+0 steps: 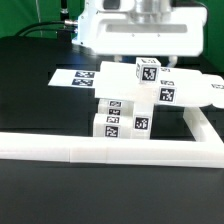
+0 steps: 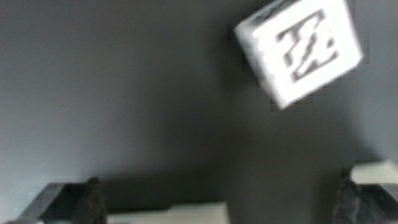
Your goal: Assemble chair
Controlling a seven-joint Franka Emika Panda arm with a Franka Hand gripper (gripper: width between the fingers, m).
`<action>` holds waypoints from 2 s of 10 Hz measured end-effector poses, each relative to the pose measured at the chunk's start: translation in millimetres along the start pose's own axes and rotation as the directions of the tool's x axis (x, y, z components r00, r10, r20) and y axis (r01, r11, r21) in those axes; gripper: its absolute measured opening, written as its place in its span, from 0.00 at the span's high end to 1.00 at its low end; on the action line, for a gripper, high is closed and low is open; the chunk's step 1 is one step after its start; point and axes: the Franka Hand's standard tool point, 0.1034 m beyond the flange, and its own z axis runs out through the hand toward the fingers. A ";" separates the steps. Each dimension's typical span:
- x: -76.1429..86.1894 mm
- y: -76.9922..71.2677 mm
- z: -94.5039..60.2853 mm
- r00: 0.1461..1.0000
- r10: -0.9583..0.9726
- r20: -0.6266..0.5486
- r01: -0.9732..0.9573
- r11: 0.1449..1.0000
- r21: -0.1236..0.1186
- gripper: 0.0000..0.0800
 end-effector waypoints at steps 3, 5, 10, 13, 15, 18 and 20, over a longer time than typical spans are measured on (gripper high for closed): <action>1.5 2.4 0.4 1.000 0.000 0.002 0.000 1.000 -0.001 0.19; -11.4 -8.3 4.4 0.999 0.032 -0.010 -0.032 0.999 -0.003 0.19; -40.7 -31.5 34.0 1.000 0.018 -0.005 -0.018 0.999 -0.029 0.19; -41.4 -26.2 37.5 1.000 0.020 -0.008 -0.020 0.999 -0.035 0.19; -38.6 -24.7 37.5 1.000 0.020 -0.016 -0.020 0.999 -0.036 0.38; -32.2 -18.7 35.9 1.000 -0.006 -0.024 0.006 0.999 -0.037 0.64; -29.8 -12.8 35.6 1.000 -0.006 -0.025 0.005 0.999 -0.038 0.64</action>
Offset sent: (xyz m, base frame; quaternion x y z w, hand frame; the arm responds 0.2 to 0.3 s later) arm 0.0000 0.0000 0.0000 0.0000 0.0000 0.0000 1.0000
